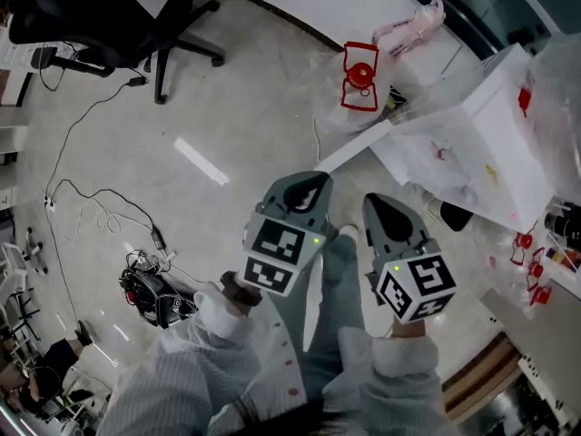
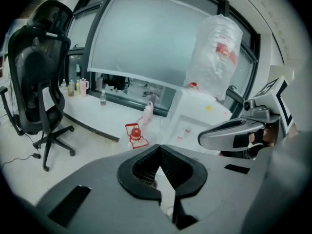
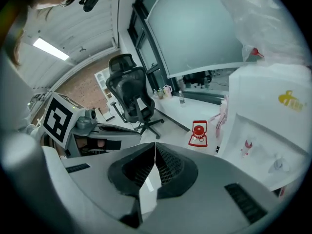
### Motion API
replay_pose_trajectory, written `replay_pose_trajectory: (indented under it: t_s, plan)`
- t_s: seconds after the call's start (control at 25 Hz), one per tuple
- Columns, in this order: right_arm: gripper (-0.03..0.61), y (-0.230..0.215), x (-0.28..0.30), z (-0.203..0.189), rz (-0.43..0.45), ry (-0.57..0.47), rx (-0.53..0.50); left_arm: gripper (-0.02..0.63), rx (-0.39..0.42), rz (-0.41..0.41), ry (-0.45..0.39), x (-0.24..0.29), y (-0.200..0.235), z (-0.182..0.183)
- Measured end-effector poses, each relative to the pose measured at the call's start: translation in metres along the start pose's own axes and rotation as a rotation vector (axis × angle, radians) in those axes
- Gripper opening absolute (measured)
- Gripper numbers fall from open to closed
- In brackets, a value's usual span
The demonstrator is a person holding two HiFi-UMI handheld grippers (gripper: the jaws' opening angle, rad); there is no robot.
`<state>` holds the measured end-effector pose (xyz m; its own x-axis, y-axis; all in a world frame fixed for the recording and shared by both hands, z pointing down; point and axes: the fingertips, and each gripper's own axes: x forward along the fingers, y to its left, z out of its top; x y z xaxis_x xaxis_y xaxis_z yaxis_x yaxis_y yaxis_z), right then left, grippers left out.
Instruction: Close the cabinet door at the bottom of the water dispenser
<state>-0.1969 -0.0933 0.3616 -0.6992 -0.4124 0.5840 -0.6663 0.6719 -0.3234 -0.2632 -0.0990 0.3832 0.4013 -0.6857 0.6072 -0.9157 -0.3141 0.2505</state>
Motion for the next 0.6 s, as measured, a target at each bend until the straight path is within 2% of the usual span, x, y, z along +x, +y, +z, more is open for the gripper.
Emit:
replay_pose_trajectory:
  t_s: [0.36, 0.48, 0.6]
  plan:
    - [0.015, -0.041, 0.05, -0.068, -0.023, 0.045, 0.056, 0.011, -0.026, 0.013, 0.084, 0.064, 0.026, -0.079]
    - [0.015, -0.05, 0.068, -0.092, -0.02, 0.053, 0.078, 0.011, -0.064, -0.001, 0.095, 0.08, 0.034, -0.108]
    - [0.015, -0.057, 0.084, -0.116, -0.023, 0.085, 0.091, 0.011, -0.088, -0.018, 0.14, 0.098, 0.039, -0.138]
